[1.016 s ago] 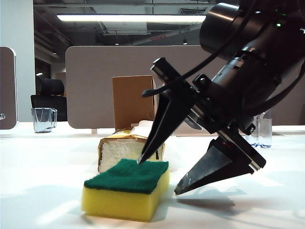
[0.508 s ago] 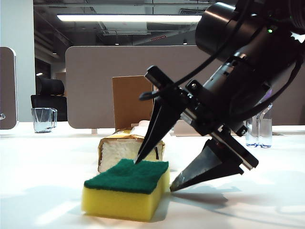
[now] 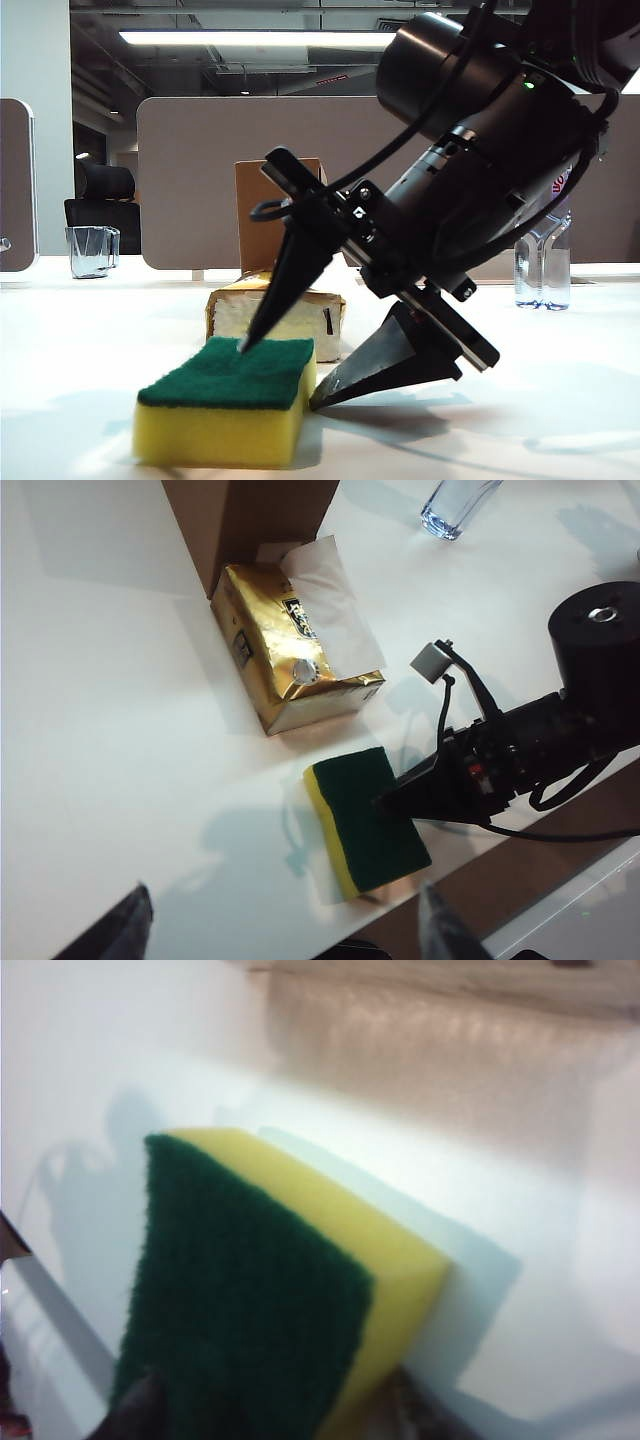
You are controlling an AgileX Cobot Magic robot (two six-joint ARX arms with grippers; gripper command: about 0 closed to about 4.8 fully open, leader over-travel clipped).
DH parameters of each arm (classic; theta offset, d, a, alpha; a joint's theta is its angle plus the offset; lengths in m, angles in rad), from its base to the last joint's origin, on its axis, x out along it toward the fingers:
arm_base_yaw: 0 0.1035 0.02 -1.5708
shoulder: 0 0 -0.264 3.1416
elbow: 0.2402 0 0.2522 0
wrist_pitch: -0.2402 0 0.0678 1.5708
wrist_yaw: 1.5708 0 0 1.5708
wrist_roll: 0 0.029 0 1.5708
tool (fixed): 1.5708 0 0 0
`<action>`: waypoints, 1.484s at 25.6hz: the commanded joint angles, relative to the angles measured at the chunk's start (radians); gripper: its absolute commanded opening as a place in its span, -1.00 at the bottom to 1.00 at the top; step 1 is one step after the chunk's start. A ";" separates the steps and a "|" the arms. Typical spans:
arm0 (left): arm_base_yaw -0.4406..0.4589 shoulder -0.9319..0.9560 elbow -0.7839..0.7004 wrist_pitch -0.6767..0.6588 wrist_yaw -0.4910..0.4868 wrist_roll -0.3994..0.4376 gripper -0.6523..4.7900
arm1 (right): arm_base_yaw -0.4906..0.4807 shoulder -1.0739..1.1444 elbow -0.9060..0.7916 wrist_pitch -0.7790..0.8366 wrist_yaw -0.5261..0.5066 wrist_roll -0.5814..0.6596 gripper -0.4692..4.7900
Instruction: Move the sponge from left to right to wipe the table, avoiding obstacles on the table, and finally reaching the bottle of mineral water.
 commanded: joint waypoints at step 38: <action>0.000 -0.003 0.009 0.017 0.005 0.003 0.50 | -0.005 0.012 -0.011 -0.116 0.168 -0.042 -0.86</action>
